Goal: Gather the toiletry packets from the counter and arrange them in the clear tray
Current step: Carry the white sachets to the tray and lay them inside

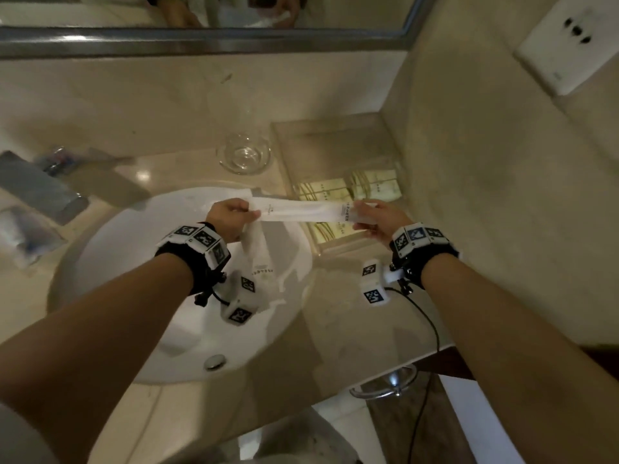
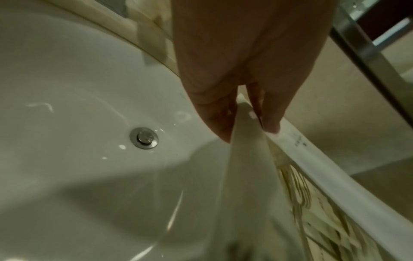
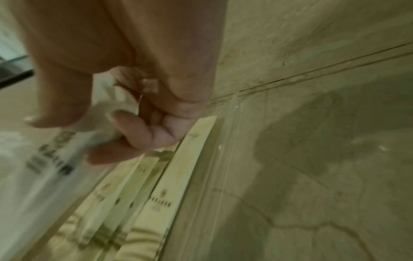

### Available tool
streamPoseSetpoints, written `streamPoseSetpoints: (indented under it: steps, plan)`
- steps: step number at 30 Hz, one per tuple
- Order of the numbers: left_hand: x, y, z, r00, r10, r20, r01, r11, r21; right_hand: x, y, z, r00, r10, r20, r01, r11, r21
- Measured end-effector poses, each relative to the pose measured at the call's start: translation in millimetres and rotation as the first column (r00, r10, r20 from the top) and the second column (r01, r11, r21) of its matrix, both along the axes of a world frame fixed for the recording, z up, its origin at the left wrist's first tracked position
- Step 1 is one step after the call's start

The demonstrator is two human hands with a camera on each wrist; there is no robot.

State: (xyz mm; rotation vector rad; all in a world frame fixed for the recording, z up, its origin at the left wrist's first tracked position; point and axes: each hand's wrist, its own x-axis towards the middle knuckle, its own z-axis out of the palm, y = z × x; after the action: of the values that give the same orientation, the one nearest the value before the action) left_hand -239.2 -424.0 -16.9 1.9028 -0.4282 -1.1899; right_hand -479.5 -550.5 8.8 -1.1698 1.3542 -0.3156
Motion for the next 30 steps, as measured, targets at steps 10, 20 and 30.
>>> streamPoseSetpoints:
  steps: [10,20,30]
  plan:
    - [-41.7,-50.2,-11.2,0.987,-0.141,0.078,0.144,0.989,-0.039,-45.9,-47.3,-13.5,0.983,-0.107,-0.151,0.102,0.994,-0.044]
    - [-41.5,-61.9,-12.7,0.994,-0.08,0.069,0.083,0.995,-0.05,-61.8,-65.8,-17.9,0.976,0.024,-0.216,-0.035,0.998,-0.048]
    - [-46.5,-62.6,-9.7,0.995,-0.048,0.093,0.055,0.996,-0.066,-58.4,-70.7,-21.3,0.834,0.098,-0.542,-0.222,0.96,-0.168]
